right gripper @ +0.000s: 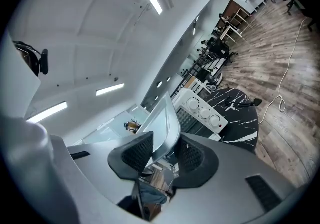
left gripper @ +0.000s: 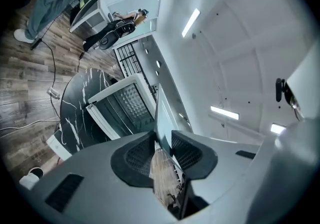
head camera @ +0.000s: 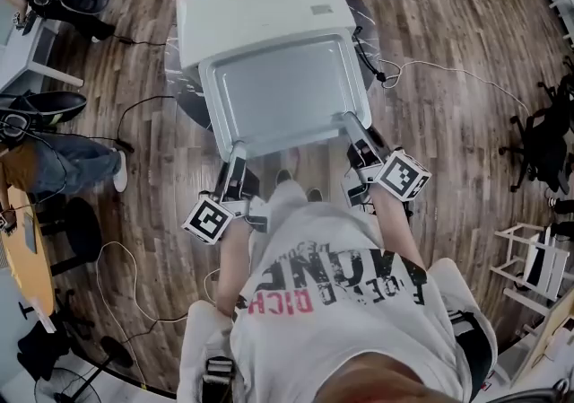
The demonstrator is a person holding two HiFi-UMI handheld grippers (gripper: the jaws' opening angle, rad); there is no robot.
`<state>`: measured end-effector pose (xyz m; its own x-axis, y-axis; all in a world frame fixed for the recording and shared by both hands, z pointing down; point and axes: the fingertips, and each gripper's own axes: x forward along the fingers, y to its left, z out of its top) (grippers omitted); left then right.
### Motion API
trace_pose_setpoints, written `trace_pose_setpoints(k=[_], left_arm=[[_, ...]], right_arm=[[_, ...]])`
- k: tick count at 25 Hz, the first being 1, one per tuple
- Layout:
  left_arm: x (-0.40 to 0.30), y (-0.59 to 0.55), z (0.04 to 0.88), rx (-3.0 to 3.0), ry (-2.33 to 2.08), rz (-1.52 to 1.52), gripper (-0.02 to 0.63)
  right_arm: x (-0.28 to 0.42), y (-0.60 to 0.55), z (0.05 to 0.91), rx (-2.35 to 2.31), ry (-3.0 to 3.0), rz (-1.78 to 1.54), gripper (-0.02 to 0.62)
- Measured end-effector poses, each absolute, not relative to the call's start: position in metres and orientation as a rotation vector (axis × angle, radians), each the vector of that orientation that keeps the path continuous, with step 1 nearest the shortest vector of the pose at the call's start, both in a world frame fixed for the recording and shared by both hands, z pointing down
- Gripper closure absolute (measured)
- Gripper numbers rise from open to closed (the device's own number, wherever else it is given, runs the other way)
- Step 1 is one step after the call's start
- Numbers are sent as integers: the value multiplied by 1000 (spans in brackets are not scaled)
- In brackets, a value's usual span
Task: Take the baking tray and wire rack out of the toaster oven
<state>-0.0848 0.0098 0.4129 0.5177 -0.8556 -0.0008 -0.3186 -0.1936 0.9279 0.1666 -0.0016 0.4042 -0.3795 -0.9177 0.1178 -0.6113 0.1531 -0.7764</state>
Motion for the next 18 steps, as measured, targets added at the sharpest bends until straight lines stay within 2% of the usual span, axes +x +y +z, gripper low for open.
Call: trace_pose_setpoints(k=[18], left_arm=[[-95,-76,404,1729,-947,-646,505]], right_arm=[[148,-88,383,-1398,2037,-1063,474]])
